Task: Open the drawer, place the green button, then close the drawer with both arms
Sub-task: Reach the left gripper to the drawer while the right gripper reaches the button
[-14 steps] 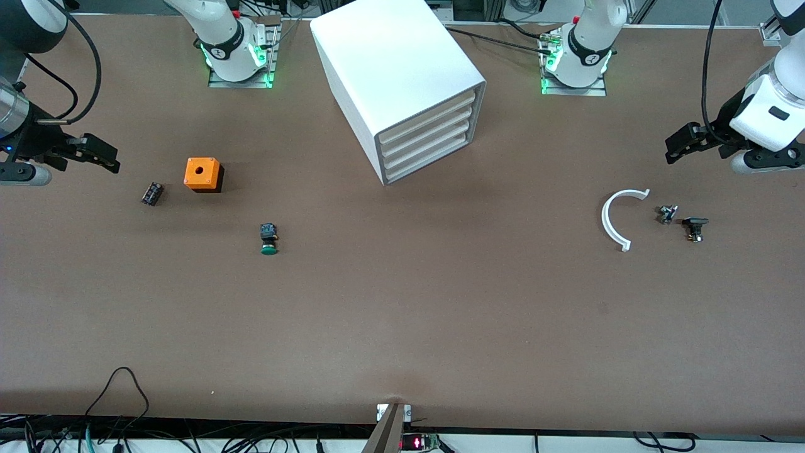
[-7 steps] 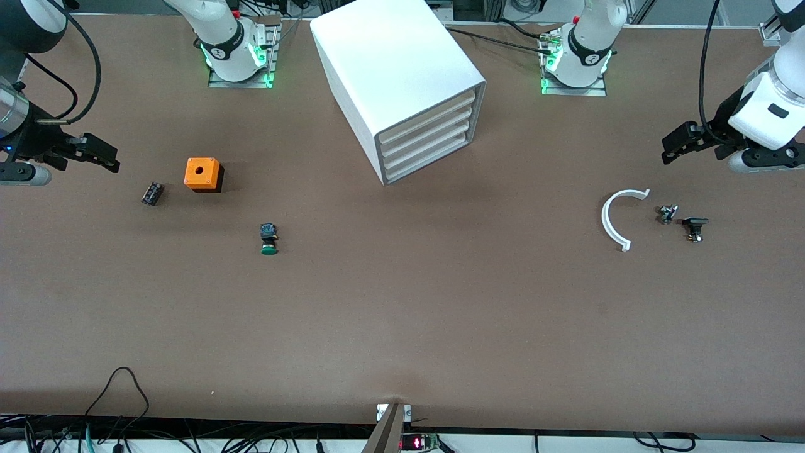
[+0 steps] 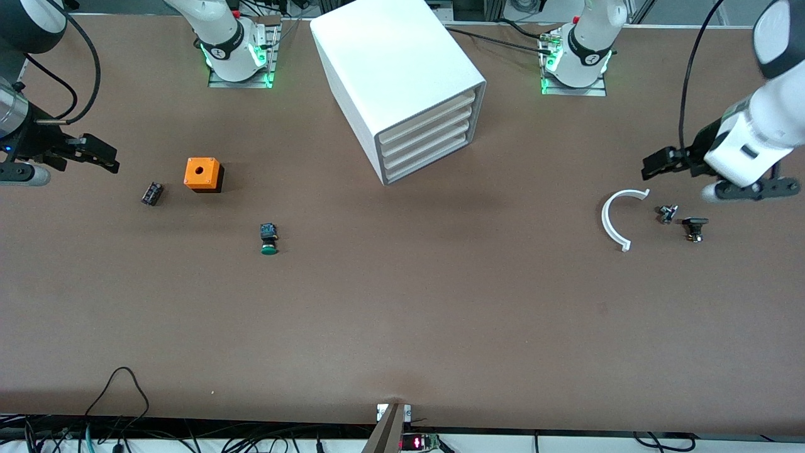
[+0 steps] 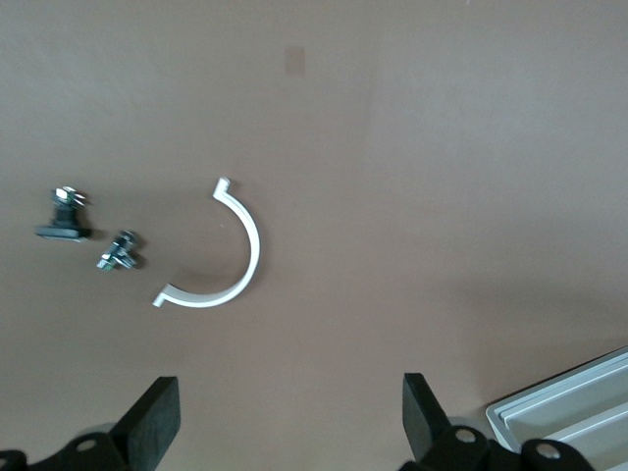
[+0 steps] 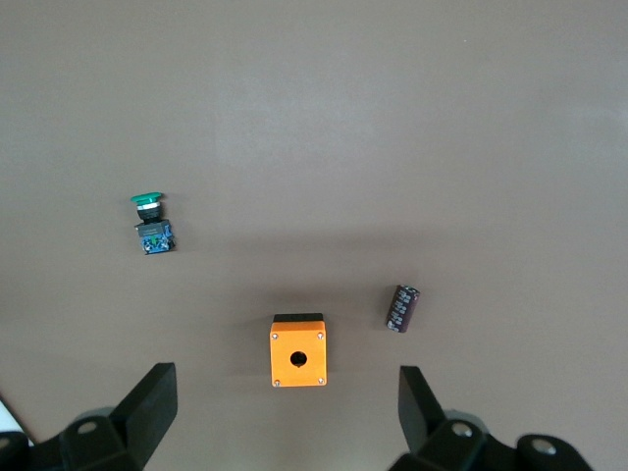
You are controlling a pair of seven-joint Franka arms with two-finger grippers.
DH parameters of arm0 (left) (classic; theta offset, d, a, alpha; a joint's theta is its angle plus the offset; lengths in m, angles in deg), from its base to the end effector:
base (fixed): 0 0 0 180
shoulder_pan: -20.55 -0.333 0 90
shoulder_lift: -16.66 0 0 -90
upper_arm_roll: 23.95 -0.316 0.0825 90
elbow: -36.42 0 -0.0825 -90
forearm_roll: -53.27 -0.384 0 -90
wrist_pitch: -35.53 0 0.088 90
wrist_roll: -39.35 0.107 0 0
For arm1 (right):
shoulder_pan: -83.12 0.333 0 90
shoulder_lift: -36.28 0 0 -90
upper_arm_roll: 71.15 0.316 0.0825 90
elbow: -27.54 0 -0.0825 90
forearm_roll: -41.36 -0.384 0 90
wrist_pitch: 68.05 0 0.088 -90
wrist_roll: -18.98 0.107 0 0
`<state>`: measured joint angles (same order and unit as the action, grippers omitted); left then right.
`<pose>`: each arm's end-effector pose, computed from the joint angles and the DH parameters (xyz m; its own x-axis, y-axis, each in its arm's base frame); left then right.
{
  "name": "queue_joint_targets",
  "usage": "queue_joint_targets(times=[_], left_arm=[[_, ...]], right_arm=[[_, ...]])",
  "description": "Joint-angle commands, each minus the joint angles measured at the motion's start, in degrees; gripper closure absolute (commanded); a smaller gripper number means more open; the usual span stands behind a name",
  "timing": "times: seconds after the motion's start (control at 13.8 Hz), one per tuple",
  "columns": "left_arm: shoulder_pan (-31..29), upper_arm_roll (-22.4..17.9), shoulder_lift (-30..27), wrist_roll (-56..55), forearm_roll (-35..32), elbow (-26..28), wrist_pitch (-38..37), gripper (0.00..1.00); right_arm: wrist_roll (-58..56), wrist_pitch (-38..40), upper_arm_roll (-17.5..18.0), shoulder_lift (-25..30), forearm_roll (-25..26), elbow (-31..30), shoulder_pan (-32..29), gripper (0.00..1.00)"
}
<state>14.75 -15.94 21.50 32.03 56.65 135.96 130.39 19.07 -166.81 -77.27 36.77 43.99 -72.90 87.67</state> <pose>0.5698 -0.0255 0.5061 0.9807 0.0929 -0.1722 0.1024 -0.9936 0.0473 0.5577 -0.0197 0.5559 0.9995 -0.0220 -0.0209 -0.0210 -0.9988 0.0443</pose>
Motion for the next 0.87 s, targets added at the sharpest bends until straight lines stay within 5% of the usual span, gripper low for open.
queue_joint_targets(times=[0.0,0.51,0.8], left_arm=[[-0.1,0.2,5.3,2.5,5.6,-1.7,-3.4,0.0],[2.9,2.1,22.9,14.8,35.6,6.2,-0.1,0.0],[10.2,2.2,33.6,28.0,51.8,8.3,3.0,0.0]], right_arm=[[0.3,-1.6,0.1,-1.5,-0.6,-0.1,-0.2,0.0],[0.3,-11.1,1.0,-10.6,-3.2,-0.6,1.7,0.0],[0.3,-16.9,6.1,-18.1,-3.1,-0.7,2.9,0.0]])
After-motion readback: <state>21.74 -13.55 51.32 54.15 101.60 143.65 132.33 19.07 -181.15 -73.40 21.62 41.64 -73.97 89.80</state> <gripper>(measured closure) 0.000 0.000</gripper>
